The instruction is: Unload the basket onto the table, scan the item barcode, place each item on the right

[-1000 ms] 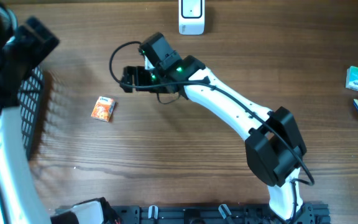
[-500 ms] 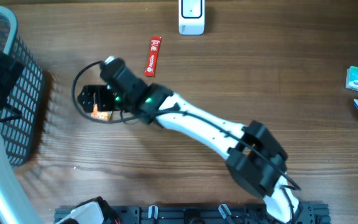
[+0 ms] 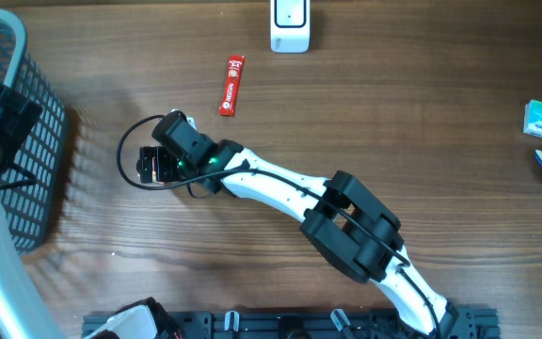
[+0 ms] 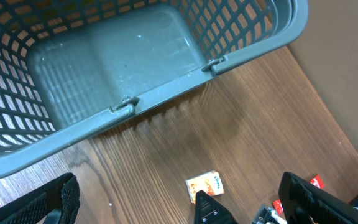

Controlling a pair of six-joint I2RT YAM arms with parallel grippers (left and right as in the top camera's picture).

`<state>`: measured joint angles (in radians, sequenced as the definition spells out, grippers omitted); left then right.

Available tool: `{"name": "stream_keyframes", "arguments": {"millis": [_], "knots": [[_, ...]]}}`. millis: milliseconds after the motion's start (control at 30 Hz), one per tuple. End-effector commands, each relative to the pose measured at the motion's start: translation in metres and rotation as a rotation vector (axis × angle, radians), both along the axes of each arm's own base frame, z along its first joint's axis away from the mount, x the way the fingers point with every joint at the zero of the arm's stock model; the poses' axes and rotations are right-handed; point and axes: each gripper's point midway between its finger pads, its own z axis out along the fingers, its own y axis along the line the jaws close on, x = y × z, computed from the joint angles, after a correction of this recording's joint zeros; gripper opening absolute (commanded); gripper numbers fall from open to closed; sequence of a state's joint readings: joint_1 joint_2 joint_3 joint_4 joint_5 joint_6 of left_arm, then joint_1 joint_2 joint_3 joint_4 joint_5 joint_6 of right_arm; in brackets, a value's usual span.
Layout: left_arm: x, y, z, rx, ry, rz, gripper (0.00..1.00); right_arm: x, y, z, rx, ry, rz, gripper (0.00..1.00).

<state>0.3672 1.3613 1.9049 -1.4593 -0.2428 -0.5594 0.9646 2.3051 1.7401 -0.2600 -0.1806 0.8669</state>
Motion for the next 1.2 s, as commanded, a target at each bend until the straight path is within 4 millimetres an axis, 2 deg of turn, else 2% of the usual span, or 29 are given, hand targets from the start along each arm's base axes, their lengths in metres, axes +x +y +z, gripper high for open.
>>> {"name": "stream_keyframes", "arguments": {"millis": [0,300,467,600,800,933,1167], "knots": [[-0.002,0.004,0.002,0.011,-0.001,0.024,1.0,0.004,-0.003,-0.02,-0.037,-0.009,-0.025,0.96],[-0.002,0.004,0.002,0.011,-0.001,0.024,1.0,0.015,-0.012,-0.038,-0.094,-0.045,-0.076,0.76],[-0.002,0.004,0.002,0.011,-0.001,0.024,1.0,0.016,-0.016,-0.054,-0.123,-0.043,-0.077,0.76],[-0.002,0.004,0.002,0.011,-0.001,0.024,1.0,0.015,-0.016,-0.054,-0.136,-0.065,-0.043,0.75],[-0.002,0.004,0.002,0.011,-0.001,0.024,1.0,0.012,-0.012,-0.052,-0.118,-0.056,-0.024,0.68],[-0.002,0.004,0.002,0.011,-0.001,0.024,1.0,0.002,0.004,-0.044,-0.061,-0.085,0.1,0.68],[-0.002,0.004,0.002,0.011,-0.001,0.024,1.0,0.001,0.003,-0.046,-0.106,-0.161,0.165,0.68]]}}
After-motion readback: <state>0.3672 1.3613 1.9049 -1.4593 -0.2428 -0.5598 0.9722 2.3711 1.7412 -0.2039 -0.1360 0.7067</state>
